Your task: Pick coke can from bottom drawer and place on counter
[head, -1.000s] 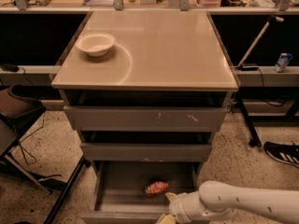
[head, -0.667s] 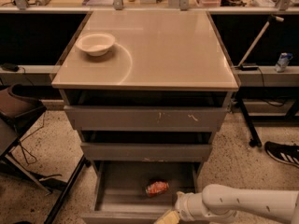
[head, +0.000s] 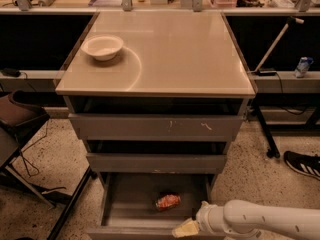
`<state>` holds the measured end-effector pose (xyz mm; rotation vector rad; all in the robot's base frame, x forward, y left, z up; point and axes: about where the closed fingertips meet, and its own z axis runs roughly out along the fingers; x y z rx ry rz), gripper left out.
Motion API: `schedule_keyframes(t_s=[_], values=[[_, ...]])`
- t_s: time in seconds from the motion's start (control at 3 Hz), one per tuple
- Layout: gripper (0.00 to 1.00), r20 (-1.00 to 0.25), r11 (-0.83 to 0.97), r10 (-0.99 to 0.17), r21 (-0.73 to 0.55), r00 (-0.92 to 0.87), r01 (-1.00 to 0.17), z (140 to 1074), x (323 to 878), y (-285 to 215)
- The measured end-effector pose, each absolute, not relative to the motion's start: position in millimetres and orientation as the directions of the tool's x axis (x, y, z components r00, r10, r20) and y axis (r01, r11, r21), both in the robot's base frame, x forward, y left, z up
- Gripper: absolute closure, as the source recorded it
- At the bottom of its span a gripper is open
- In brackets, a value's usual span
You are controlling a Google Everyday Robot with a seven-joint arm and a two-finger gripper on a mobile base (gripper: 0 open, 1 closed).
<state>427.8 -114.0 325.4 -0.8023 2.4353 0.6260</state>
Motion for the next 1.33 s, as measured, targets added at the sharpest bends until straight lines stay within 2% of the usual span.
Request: schedule_keyframes(t_s=[0.33,0.67,1.0,1.33], values=[[0.0,-0.567,0.698,-0.418,0.3,-0.71,-0.651,299,445,-94],[0.0,-0.557,0.676,-0.425,0.33,-0.714,-0.659,266,489,-56],[0.0,-0.591,0.693,-0.417,0.285,-0.69,-0.662,258,534,-36],[0.0,-0.597,0.7,-0.414,0.273,-0.687,-0.66,259,540,-37]])
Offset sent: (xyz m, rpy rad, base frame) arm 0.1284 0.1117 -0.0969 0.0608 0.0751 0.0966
